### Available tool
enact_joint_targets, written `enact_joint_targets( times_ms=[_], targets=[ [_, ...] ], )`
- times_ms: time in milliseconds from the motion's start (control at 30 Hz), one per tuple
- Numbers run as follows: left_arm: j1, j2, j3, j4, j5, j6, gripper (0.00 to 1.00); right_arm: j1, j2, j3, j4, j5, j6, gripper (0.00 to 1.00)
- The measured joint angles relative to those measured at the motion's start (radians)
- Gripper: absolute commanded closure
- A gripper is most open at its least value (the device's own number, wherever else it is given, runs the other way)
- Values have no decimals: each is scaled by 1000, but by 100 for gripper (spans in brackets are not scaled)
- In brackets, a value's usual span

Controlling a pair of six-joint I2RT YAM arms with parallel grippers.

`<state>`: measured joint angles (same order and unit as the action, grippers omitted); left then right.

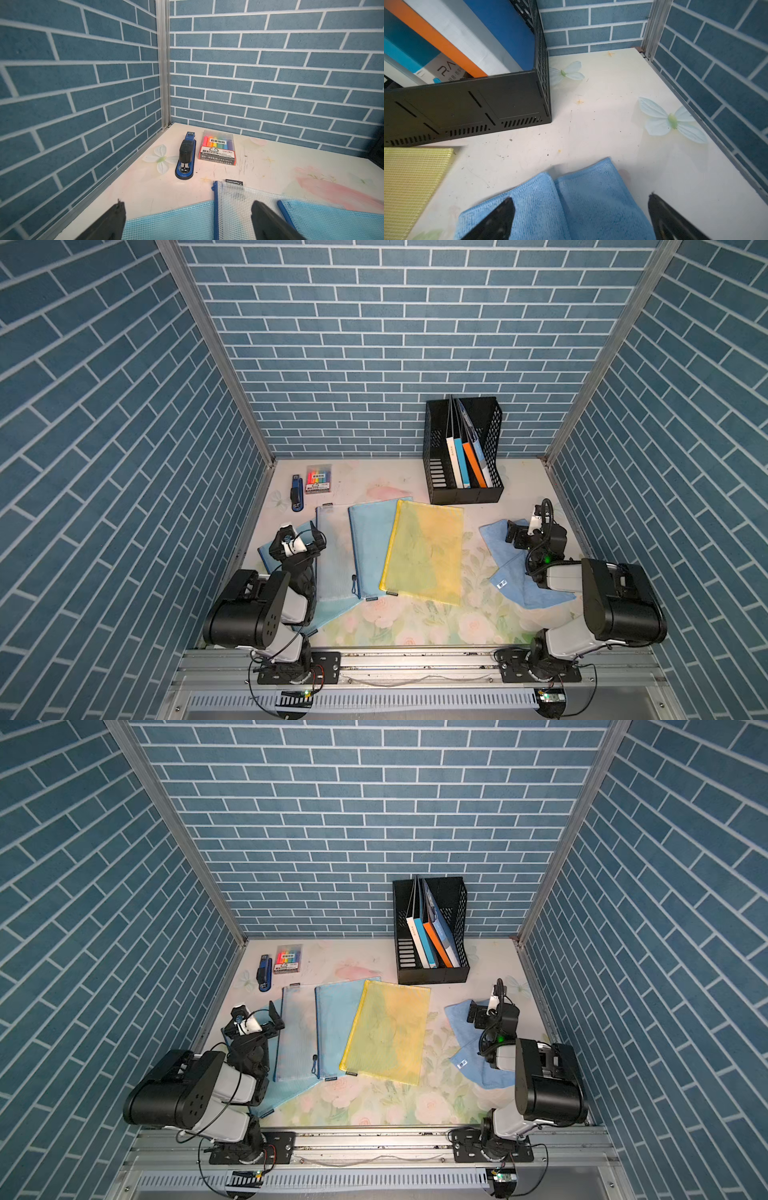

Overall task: Wipe the document bag
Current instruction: Pick up the document bag.

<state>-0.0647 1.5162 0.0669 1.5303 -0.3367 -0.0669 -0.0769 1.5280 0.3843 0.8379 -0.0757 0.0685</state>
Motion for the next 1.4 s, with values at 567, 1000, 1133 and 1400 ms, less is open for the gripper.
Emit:
enact_joint_targets(
  times_ms=[567,1000,1133,1400],
  targets=[
    [0,0,59,-86,1,-3,0,0,0,0,0,0,0,1],
    [-10,-23,80,-150,-19,2,0,0,-35,0,-41,35,5,10],
    [-10,-86,52,-163,-42,-3,0,2,-169,18,-164,62,6,10],
    [-10,-364,224,-540,-27,-17,0,4,-299,316,-575,48,87,19]
  ],
)
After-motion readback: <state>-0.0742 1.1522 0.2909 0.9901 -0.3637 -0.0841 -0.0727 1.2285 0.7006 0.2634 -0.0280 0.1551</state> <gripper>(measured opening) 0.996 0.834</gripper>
